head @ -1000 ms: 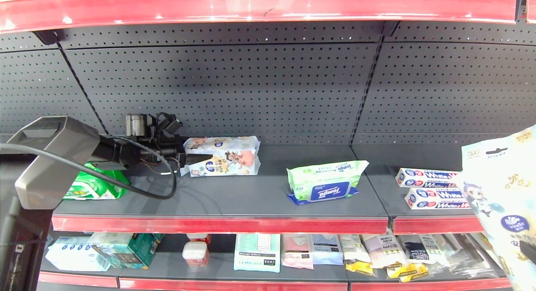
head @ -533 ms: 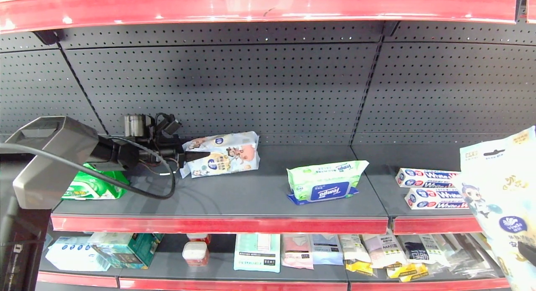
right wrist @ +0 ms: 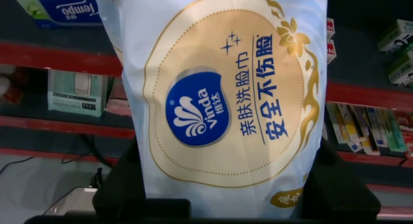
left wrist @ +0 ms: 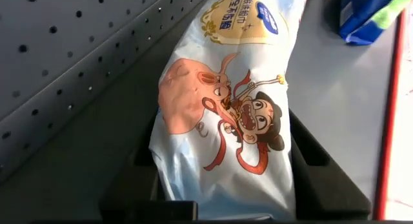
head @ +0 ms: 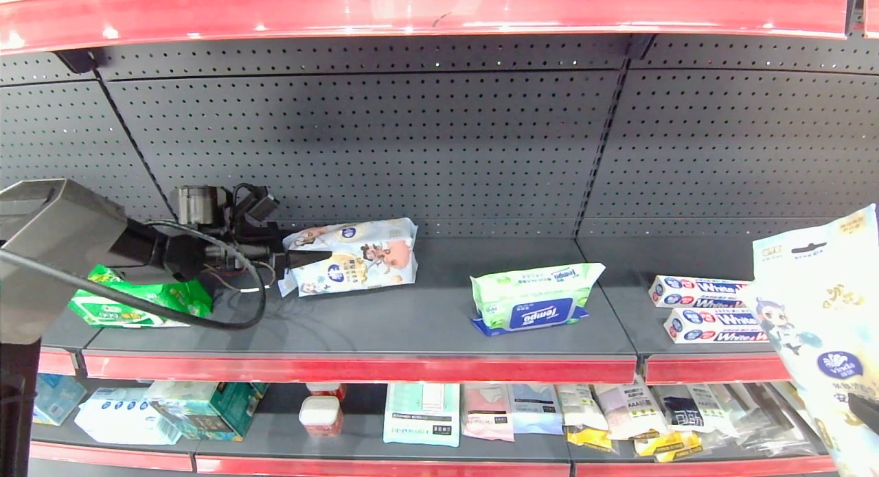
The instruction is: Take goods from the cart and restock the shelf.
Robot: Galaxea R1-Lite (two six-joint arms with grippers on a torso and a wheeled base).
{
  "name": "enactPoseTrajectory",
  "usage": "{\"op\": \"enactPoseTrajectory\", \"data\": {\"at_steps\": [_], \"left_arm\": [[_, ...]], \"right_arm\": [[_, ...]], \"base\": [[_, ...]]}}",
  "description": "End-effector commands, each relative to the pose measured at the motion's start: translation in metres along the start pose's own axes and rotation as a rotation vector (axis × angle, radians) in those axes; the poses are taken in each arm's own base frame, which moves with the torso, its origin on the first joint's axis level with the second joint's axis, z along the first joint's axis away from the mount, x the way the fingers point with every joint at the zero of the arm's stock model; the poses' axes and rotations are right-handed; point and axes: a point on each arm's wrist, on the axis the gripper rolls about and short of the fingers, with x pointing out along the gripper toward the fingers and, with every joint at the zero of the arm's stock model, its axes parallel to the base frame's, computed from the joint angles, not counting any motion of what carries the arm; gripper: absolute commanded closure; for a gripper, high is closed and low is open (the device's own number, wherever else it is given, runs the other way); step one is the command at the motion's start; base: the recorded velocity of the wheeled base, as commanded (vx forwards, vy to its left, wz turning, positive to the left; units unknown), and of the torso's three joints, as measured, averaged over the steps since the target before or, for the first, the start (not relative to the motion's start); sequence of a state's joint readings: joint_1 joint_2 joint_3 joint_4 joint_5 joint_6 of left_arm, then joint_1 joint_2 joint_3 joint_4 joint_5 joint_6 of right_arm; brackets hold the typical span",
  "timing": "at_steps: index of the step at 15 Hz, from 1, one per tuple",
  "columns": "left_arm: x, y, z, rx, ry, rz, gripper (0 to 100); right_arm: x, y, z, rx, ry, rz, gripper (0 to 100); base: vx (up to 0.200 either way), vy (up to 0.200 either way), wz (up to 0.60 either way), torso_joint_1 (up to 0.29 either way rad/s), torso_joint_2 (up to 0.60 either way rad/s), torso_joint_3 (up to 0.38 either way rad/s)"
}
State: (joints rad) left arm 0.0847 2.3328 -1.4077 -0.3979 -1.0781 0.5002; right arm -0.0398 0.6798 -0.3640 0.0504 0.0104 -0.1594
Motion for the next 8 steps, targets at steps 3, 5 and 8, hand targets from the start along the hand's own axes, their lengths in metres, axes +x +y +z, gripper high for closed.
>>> {"op": "enactPoseTrajectory", "data": {"at_steps": [3, 5, 8], "left_arm": [[-0.017, -0.012, -0.001, 0.016, -0.017, 0.012, 100], [-0.022, -0.019, -0.003, 0.007, -0.023, -0.001, 100], [-0.028, -0.025, -0.001, 0.006, -0.041, -0.031, 100]], "right_arm": [[0.003, 0.000, 0.001, 0.000, 0.017, 0.003, 100], [0.005, 0.000, 0.001, 0.002, 0.026, 0.006, 100], [0.006, 0.000, 0.001, 0.001, 0.032, 0.008, 100]], "base": [[0.000, 0.000, 0.00, 0.000, 0.00, 0.000], [0.000, 0.000, 0.00, 0.000, 0.00, 0.000], [0.000, 0.000, 0.00, 0.000, 0.00, 0.000]]}}
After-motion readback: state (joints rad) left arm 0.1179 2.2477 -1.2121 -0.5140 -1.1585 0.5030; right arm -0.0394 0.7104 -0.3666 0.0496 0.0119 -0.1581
